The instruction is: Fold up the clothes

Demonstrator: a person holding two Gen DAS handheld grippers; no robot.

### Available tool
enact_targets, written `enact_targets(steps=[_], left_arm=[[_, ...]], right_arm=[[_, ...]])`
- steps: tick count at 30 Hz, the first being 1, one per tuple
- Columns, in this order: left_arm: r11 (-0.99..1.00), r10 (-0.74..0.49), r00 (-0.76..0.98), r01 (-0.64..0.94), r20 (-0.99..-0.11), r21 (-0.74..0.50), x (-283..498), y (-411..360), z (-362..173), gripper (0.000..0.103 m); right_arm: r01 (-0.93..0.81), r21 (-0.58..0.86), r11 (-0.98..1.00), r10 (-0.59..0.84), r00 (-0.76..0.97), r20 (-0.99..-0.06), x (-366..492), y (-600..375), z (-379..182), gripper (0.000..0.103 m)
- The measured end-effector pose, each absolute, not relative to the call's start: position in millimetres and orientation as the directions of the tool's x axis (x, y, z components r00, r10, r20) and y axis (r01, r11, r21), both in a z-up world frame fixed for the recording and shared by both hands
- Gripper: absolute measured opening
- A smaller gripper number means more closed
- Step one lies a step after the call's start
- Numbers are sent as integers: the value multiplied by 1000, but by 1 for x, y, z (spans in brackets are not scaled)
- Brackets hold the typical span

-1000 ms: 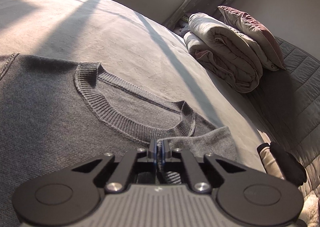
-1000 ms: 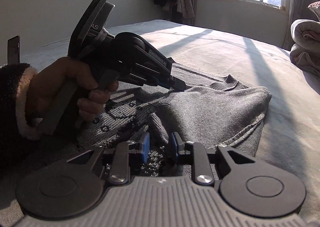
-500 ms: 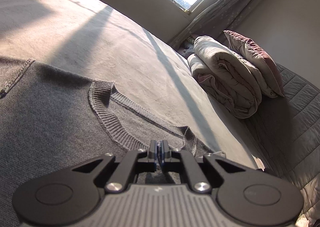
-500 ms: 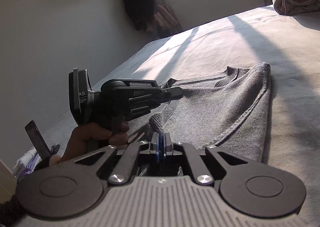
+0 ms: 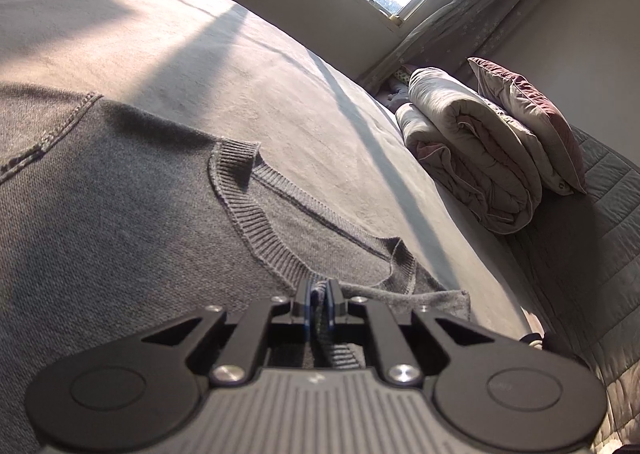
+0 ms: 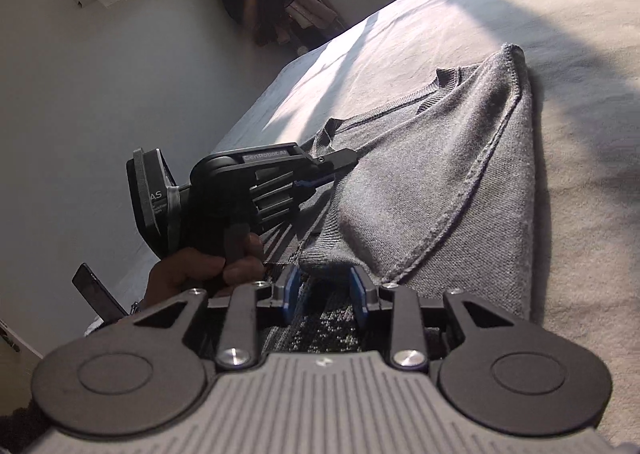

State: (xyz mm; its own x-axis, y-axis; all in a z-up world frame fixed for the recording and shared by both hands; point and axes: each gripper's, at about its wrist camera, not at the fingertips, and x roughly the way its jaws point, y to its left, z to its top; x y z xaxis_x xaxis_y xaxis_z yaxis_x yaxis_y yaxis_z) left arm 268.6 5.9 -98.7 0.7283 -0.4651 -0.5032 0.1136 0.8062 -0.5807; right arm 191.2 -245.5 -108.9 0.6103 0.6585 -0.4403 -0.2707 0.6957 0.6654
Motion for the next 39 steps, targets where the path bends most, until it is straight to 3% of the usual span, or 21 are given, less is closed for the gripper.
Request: enact_targets(steps=[2,7,12,20,36,39], left_arm=[[820,-451,734,116,-507,-561,246,9,-93,37],[820,-459,715,113,-527,-561,187,19,-86,38],[814,-514,666,181,-540,-552,131,18,-83,35],[773,-609,603,308,-515,-554,51,4,-80,21],[710,-703,496,465,-509,-528,-34,-52,-96,13],[700,-714,494,479,-496,-531,-41,-56,-99,13]], right_arm=[[-259,637,726,638,598,-485,182,-248,-100,34],[-220,536,815,545,604,-581,143,-254,-75,34],[-206,458,865,480,606,-635,86,-255,-57,34],[-208,357,911,407,602,-687,8,-248,-52,34],[-299,168,939,316,560,-766,-80,-248,-69,34],[-293,196,936,333,549,-767,-84,-254,-73,12]])
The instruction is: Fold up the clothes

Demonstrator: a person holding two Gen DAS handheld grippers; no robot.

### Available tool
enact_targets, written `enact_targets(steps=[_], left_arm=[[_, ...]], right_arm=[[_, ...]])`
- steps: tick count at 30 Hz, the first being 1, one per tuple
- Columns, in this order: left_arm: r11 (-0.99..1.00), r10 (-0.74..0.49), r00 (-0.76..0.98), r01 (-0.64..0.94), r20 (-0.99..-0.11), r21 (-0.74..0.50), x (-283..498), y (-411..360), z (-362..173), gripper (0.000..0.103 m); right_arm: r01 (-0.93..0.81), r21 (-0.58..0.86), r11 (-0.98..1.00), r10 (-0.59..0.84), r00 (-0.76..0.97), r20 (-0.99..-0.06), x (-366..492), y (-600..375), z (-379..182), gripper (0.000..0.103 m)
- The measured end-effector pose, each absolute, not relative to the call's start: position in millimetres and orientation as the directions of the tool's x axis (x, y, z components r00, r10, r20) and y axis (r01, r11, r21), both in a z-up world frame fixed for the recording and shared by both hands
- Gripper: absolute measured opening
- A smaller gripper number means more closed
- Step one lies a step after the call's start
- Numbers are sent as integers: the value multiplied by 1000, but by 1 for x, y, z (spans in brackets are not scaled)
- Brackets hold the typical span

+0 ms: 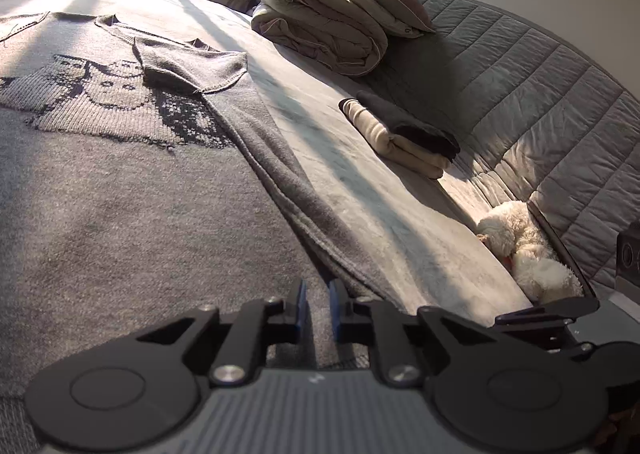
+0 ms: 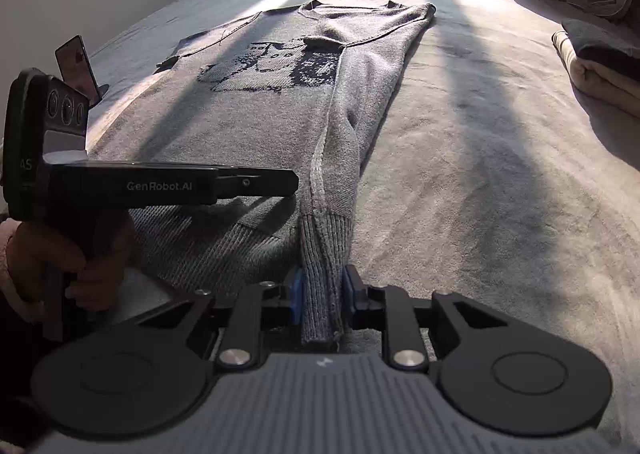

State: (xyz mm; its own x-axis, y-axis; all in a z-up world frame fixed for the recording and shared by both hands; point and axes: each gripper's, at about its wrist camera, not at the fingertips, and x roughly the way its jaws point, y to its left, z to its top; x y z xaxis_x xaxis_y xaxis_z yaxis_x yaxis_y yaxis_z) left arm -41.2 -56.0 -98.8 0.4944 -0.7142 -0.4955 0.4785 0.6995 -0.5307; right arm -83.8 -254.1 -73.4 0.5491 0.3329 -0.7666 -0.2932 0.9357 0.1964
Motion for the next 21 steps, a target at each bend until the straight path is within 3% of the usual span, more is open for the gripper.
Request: enact_targets(steps=[7,8,18,21], left_arm=[[649,-760,455,514,-464,-560,-60,-72,-104,12],[647,-763,453,520,-461,-558,-63,-75,-104,7],[574,-819,348,524,-457,-629,-88,-59,-110,7],[542,-829,251,578,-500,-610,-95,-51,-106,7]], right_arm=[[-332,360,872,490,560,-668,-92,-268,-41,10],[-336,360,870,492,559,-667,-91,-266,-38,10],[-378,365,851,518,485,-704,-76,-252,-40,11],[-388,373,843,529,463,-712,-75,-249,-44,11]])
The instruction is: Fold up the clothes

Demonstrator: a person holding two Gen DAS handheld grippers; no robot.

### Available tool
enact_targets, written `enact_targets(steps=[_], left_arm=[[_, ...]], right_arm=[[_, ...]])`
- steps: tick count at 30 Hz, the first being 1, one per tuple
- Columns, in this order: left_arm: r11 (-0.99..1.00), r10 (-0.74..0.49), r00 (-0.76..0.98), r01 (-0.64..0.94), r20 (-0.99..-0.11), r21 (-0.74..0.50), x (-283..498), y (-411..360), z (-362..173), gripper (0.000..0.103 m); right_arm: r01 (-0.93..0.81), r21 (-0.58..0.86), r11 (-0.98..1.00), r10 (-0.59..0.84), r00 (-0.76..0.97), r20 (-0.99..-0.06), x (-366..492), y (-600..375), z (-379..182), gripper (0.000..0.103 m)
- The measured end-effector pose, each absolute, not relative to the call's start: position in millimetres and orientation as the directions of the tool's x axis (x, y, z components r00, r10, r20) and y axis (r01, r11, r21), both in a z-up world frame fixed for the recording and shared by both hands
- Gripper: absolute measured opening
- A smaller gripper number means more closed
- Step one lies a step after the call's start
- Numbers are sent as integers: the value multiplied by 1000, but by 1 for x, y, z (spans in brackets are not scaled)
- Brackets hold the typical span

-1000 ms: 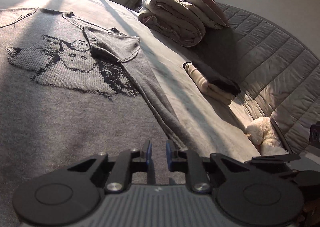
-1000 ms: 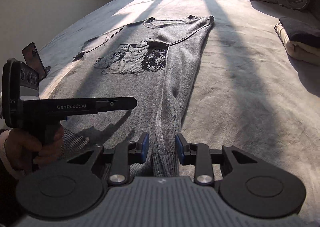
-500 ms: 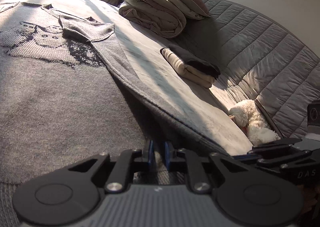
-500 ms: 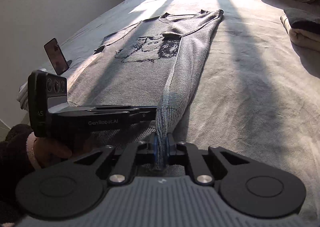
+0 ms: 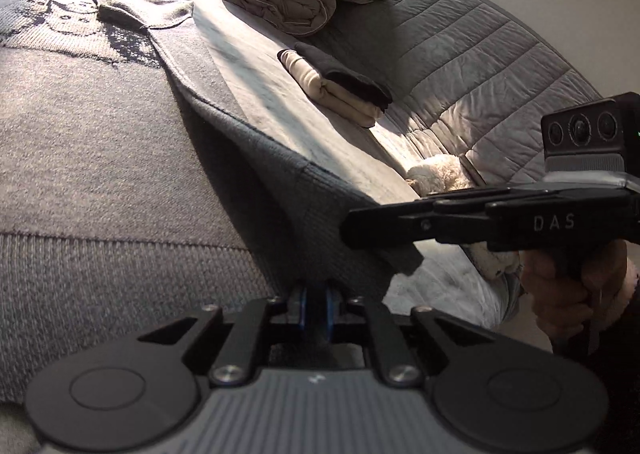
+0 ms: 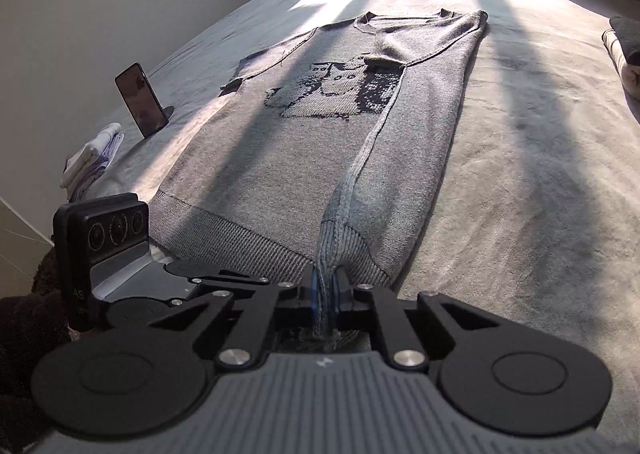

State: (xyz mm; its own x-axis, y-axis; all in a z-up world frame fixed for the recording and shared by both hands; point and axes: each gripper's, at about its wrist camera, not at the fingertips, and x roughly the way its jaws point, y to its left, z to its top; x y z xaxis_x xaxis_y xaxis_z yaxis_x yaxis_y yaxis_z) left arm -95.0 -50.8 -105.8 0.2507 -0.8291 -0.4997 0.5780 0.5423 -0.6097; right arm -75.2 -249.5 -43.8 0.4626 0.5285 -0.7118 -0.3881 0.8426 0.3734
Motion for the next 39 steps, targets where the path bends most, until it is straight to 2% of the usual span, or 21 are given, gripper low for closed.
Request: enact_targets(steps=[4,6,7,8,11,16,24,27,30,31,32,34,39], left_arm=[[539,-776,143,655,-614,-529,-97,-40,-87,14],[564,-758,163,650,-632,-509,-91,-27,-76,27],[578,-756,187,640,-627,-506,-86,-19,-71,39],[591,-754,211,630,-622,-503,-82,-11,-66,45],[624,-759,264,558,-595,-548,-61,7,-60,48],[590,-807,244,394,-538,-705,-26,18,-80,54],[493,-866,258,292,-429,-819,-6,8,-110,54],[503,-856,305,297,-418,-812,-4,-1,-112,51],[541,-829,360,324,-427,-776,-8,-11,-111,40],[567,-812,386,342,-438,-750,-10,-14,-110,28],[590,-797,401,360,-450,-723,-12,-17,-110,3],[635,-767,427,403,-479,-658,-17,-21,-108,2],[692,-716,518,438,-469,-574,-29,-18,-95,2]], right_arm=[[-395,387,833,543,452,-708,-74,-246,-46,11],[-396,389,832,545,446,-710,-73,-244,-47,11],[-397,387,832,543,442,-714,-73,-242,-48,11],[-398,385,833,541,438,-718,-73,-241,-49,11],[-396,392,830,544,424,-724,-71,-239,-52,12],[-396,400,827,548,407,-731,-67,-231,-55,13],[-403,425,811,565,351,-746,-65,-216,-69,17],[-421,439,794,583,322,-746,-68,-213,-73,18],[-426,461,779,604,310,-734,-72,-217,-70,23],[-420,471,776,611,315,-726,-74,-220,-68,30],[-411,478,776,615,327,-717,-76,-225,-66,37],[-384,487,784,613,362,-702,-78,-235,-63,39],[-270,490,829,559,415,-718,-71,-253,-73,39]])
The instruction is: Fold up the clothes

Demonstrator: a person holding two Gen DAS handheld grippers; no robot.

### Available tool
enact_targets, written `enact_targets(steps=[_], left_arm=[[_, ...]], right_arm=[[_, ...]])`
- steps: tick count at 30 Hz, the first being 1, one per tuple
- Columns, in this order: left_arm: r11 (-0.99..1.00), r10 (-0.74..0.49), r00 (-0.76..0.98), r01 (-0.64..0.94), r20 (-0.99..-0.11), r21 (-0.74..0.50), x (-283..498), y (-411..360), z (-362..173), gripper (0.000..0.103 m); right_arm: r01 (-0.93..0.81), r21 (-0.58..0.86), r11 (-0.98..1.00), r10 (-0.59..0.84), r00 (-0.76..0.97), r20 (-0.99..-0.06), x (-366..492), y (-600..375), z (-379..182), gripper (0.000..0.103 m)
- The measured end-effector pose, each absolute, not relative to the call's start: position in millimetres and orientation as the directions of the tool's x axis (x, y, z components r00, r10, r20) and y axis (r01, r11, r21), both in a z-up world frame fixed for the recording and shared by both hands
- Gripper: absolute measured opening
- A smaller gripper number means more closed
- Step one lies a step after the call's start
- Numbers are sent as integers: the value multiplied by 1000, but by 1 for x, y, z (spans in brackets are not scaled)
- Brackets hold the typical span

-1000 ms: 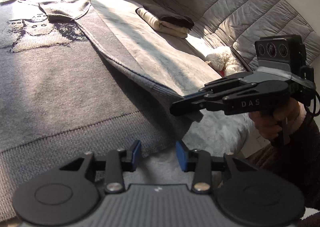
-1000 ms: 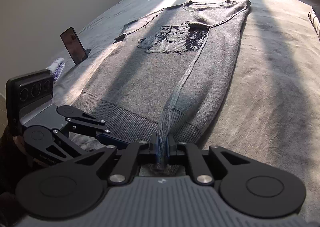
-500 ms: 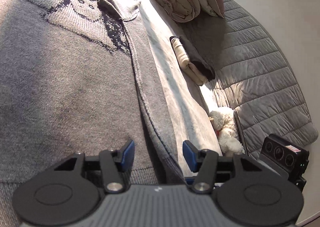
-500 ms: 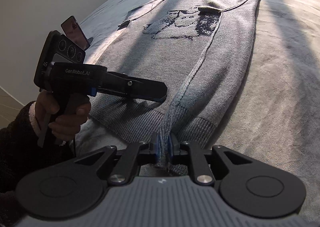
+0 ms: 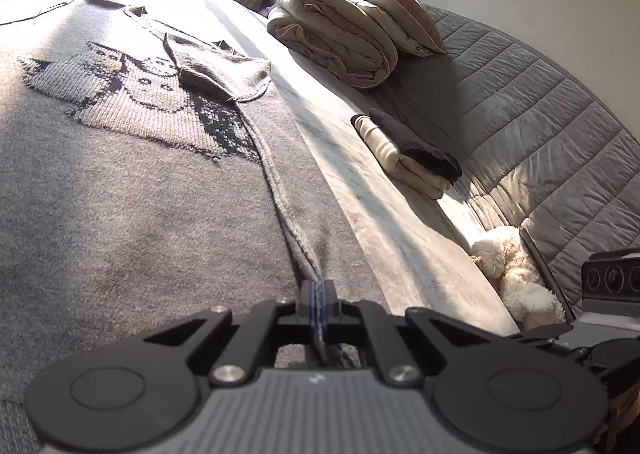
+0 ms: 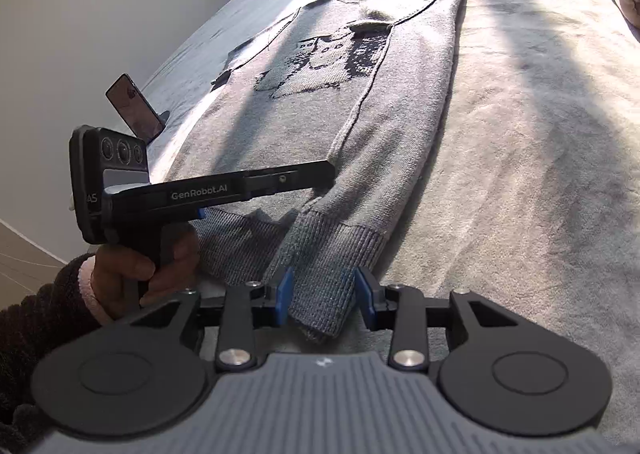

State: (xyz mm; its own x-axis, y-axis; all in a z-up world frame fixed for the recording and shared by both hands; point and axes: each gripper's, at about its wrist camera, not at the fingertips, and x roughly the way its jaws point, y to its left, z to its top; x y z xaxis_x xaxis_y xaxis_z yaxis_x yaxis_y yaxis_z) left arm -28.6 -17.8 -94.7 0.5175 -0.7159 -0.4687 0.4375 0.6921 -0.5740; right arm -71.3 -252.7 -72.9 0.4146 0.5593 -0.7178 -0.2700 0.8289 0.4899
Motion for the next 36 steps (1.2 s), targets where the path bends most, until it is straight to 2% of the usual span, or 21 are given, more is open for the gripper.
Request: enact_targets(steps=[3,5,9,10,11,14,17,18,19,21,24,27,33,34,35,36], left_arm=[[733,-678,540,447,-498,-513,-32,-19,-92,3],[764,-646,548,469,-531,-444,-34,-23,-94,4],[785,-617,573,499,-539,-367,-42,-27,-91,7],[786,-616,582,501,-531,-363,-43,-26,-89,9],[785,-618,592,499,-517,-366,-44,-25,-87,12],[773,-634,602,487,-486,-406,-43,-19,-84,17],[766,-642,588,456,-493,-454,-29,-15,-80,18],[761,-646,578,438,-499,-478,-21,-14,-78,20],[756,-650,567,418,-505,-504,-10,-14,-78,26],[744,-660,544,374,-518,-554,13,-16,-80,27],[721,-675,509,304,-534,-623,48,-18,-82,27],[732,-658,519,267,-546,-627,75,-30,-87,27],[709,-653,555,208,-515,-674,108,-44,-99,24],[716,-645,565,210,-515,-666,109,-45,-99,11],[725,-636,576,218,-514,-653,108,-46,-99,3],[736,-624,593,226,-510,-638,105,-46,-98,3]], right_arm=[[-254,474,843,538,408,-737,-67,-249,-83,38],[-275,411,869,493,415,-765,-69,-243,-83,20],[-306,353,884,458,416,-786,-72,-237,-74,21],[-311,347,885,457,435,-776,-73,-238,-70,26],[-316,340,886,456,455,-765,-74,-238,-66,30],[-335,311,889,450,523,-724,-77,-239,-53,30],[-315,309,898,438,562,-702,-72,-240,-49,31],[-305,324,896,443,559,-701,-69,-239,-49,31],[-304,332,893,450,556,-699,-66,-238,-49,32],[-335,326,884,464,547,-697,-62,-230,-49,32],[-371,309,876,473,530,-704,-56,-217,-53,32],[-387,319,865,488,499,-716,-51,-212,-63,32],[-418,315,852,496,455,-740,-51,-211,-74,31],[-421,317,850,499,452,-739,-51,-212,-74,30],[-421,324,847,505,448,-738,-50,-213,-75,29],[-421,331,845,510,445,-736,-50,-215,-76,29]])
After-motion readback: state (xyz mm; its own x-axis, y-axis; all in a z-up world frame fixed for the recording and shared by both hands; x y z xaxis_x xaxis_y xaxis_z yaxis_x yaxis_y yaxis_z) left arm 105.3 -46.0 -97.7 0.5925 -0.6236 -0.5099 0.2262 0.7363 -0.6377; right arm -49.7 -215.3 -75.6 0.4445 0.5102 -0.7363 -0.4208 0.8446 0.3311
